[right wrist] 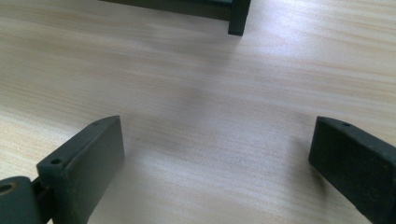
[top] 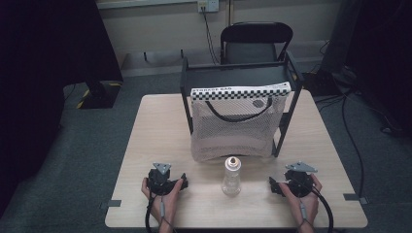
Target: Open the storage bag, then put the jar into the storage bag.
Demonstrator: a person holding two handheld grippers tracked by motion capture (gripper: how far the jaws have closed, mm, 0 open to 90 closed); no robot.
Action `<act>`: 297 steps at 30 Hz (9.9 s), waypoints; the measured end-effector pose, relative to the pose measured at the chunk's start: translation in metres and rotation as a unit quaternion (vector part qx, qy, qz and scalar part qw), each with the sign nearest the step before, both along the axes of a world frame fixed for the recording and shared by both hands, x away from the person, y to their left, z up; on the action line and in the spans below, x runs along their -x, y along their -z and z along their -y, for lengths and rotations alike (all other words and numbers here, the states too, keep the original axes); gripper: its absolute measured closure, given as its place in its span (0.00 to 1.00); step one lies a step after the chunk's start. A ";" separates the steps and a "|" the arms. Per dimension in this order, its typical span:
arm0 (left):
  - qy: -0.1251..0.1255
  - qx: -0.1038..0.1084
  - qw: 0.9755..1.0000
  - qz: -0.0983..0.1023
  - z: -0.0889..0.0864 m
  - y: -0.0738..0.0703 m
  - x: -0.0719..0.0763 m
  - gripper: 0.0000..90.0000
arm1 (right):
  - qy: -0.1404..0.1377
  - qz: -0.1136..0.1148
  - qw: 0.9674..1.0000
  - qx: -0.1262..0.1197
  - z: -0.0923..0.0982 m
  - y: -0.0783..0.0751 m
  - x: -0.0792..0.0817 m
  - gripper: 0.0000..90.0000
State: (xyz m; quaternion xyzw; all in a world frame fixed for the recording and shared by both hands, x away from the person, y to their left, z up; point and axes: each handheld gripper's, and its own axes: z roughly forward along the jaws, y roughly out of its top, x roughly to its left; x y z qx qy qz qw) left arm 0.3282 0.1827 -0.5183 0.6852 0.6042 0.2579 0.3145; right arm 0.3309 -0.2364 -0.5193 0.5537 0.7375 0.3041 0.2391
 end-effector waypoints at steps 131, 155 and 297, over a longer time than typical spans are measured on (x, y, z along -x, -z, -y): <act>0.281 -0.523 0.734 0.331 0.166 -0.165 0.001 0.30 | 0.000 0.000 1.000 0.000 0.000 0.000 0.000 0.03; 0.293 -0.544 0.717 0.322 0.173 -0.164 -0.016 0.73 | 0.000 0.000 1.000 0.000 0.000 0.000 0.000 0.03; 0.305 -0.545 0.702 0.342 0.167 -0.197 0.036 0.97 | -0.390 0.113 0.901 -0.151 -0.101 -0.089 -0.003 0.42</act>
